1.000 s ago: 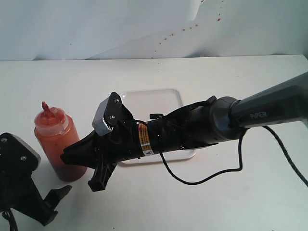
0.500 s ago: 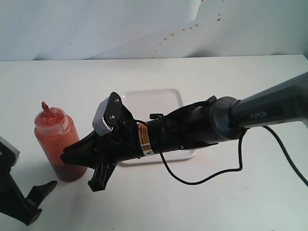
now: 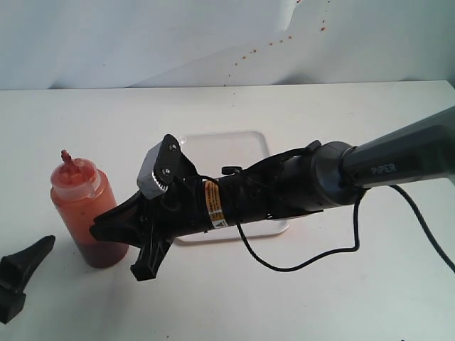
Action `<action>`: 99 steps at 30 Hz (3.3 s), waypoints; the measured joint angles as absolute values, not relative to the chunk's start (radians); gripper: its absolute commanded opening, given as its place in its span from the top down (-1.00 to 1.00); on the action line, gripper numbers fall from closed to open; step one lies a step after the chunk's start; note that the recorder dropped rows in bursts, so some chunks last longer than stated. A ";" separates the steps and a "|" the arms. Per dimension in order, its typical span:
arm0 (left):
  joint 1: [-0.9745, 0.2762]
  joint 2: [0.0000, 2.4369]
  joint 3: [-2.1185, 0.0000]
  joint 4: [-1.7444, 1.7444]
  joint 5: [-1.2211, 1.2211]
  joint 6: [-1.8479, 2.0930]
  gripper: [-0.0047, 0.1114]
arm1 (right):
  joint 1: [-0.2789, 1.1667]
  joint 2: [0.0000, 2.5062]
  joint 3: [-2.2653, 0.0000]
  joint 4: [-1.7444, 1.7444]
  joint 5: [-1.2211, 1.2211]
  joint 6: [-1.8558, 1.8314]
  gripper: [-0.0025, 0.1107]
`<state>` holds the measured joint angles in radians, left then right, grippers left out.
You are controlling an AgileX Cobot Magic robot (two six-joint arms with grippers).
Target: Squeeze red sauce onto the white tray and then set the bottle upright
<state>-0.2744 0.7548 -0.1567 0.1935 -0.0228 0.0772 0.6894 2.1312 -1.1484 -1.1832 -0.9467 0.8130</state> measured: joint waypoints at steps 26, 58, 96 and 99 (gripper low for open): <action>-0.274 0.611 -0.148 0.179 -0.210 -0.241 -0.65 | 0.542 1.741 -1.076 -1.578 -0.762 1.294 0.96; -0.274 0.611 -0.148 0.238 -0.228 -0.436 0.92 | 0.542 0.799 -0.598 -1.354 0.135 1.351 0.96; -0.289 0.497 -0.148 0.667 -0.479 -0.495 0.92 | 0.542 0.799 -0.598 -1.354 0.135 1.353 0.96; -0.289 0.379 -0.148 0.671 -0.307 -0.607 0.92 | 0.542 0.799 -0.598 -1.354 0.135 1.353 0.96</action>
<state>-0.2887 0.3791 -0.1476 0.6709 -0.3066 -0.6070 0.5419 0.7994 -0.5981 -1.3536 0.1352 1.3530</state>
